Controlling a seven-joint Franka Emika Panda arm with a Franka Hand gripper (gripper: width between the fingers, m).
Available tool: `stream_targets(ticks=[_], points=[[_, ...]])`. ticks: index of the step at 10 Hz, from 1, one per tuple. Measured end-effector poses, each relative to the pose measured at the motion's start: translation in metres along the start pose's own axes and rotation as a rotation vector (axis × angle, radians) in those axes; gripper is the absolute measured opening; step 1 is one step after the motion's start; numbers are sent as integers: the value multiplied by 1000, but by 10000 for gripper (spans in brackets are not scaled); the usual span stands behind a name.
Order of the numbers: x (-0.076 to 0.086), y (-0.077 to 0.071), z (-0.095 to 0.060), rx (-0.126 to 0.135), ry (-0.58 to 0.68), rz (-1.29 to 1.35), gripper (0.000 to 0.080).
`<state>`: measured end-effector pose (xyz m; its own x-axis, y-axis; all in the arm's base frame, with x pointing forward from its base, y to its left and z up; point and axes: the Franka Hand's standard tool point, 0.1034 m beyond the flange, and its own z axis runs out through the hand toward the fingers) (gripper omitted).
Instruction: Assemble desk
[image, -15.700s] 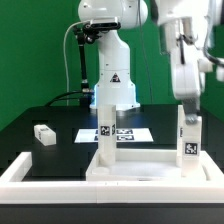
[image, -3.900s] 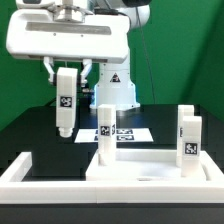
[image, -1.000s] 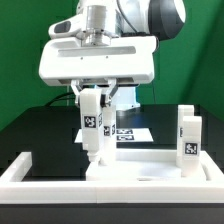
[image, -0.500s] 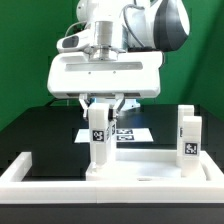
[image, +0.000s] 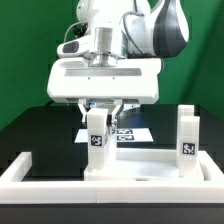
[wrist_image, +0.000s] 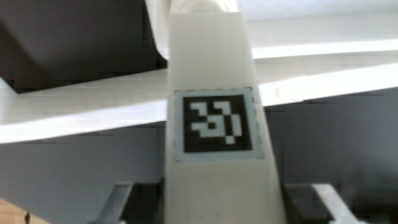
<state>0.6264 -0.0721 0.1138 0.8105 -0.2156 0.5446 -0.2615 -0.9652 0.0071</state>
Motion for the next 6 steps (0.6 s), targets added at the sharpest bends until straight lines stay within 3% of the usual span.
stream_targets(ticks=[2, 6], points=[[0, 1, 4, -21, 42, -8, 290], [1, 2, 4, -24, 49, -9, 290]])
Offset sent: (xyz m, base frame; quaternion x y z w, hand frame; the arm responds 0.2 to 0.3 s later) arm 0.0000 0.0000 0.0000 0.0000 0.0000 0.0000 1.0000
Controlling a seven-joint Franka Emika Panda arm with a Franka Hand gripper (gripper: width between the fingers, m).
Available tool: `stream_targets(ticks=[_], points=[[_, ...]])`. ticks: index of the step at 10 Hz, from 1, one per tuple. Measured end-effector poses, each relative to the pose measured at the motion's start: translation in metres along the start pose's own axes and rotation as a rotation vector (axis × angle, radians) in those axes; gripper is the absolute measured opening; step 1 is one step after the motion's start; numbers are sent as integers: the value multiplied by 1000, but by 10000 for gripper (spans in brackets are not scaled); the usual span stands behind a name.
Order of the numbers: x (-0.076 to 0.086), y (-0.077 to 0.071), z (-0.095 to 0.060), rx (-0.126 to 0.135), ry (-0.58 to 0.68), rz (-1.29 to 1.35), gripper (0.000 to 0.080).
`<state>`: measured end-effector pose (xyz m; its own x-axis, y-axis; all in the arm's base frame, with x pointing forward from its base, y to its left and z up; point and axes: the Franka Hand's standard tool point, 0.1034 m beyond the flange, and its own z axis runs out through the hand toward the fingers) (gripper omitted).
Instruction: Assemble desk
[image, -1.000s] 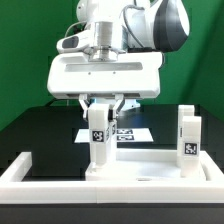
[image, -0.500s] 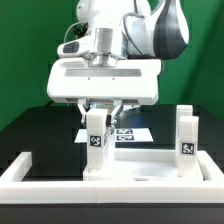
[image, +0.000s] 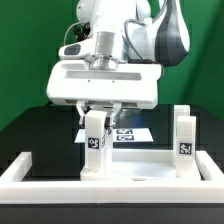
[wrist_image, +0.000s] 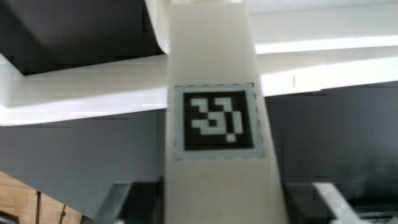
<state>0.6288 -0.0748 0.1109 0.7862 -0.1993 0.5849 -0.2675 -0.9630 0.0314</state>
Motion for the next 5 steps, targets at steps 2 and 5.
stream_targets(ticks=[2, 5], points=[[0, 0, 0, 0, 0, 0, 587], [0, 0, 0, 0, 0, 0, 646]])
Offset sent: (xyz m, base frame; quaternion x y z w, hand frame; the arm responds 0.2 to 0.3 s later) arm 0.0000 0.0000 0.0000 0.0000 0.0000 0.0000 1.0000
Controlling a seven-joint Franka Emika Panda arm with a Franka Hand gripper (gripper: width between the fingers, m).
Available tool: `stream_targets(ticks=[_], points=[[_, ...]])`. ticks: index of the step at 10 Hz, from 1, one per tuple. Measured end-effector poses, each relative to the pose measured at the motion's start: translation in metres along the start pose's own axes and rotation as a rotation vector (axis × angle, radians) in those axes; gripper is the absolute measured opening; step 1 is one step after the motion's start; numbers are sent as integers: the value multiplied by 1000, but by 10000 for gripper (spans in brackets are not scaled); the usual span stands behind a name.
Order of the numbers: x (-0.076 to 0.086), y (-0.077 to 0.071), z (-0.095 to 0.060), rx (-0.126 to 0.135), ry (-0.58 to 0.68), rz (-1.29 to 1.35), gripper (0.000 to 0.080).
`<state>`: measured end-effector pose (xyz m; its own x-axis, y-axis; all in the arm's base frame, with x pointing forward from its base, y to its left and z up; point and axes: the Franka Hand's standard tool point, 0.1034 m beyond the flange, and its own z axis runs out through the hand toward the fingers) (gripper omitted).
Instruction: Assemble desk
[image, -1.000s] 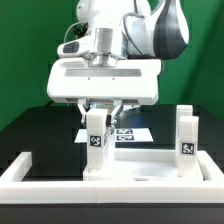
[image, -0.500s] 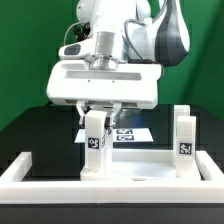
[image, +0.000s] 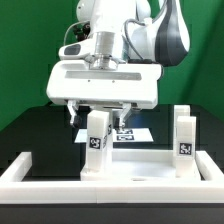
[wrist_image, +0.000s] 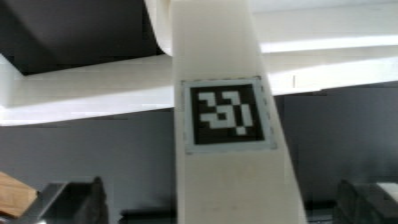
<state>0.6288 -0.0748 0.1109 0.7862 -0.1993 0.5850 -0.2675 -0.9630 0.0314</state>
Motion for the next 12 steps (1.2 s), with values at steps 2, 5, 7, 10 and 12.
stream_targets(ticks=[2, 5, 7, 10, 12], points=[[0, 0, 0, 0, 0, 0, 646], [12, -2, -20, 101, -211, 58, 648], [4, -7, -17, 162, -421, 100, 648], [5, -7, -5, 187, -691, 114, 648], [13, -2, 6, 170, -654, 111, 648]])
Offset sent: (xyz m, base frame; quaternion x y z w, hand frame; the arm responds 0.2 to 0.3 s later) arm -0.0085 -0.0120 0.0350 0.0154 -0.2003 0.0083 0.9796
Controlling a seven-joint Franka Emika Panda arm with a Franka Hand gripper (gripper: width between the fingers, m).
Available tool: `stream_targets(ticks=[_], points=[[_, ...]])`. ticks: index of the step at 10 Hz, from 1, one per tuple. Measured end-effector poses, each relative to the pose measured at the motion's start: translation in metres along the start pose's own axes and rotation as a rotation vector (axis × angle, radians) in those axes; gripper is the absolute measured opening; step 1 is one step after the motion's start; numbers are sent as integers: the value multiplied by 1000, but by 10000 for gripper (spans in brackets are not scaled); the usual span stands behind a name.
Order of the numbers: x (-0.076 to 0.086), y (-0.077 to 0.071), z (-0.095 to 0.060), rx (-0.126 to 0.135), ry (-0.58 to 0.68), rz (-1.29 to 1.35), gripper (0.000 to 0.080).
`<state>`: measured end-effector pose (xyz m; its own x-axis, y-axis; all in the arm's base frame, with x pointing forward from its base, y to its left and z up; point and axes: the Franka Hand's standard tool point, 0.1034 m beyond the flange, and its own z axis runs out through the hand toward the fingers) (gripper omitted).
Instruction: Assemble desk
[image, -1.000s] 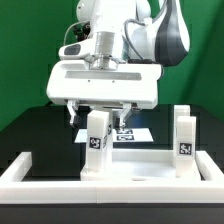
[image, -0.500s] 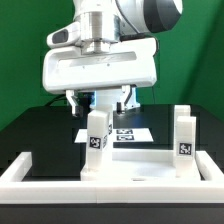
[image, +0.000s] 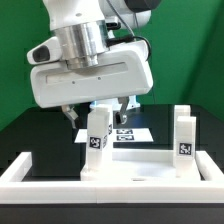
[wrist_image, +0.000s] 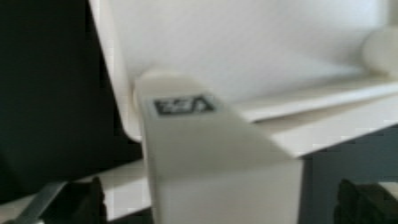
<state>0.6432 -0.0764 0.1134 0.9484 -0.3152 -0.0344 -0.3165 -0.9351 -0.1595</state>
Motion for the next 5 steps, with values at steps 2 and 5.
stream_targets(ticks=[2, 5], points=[[0, 0, 0, 0, 2, 23, 527], [0, 1, 0, -2, 2, 103, 288]])
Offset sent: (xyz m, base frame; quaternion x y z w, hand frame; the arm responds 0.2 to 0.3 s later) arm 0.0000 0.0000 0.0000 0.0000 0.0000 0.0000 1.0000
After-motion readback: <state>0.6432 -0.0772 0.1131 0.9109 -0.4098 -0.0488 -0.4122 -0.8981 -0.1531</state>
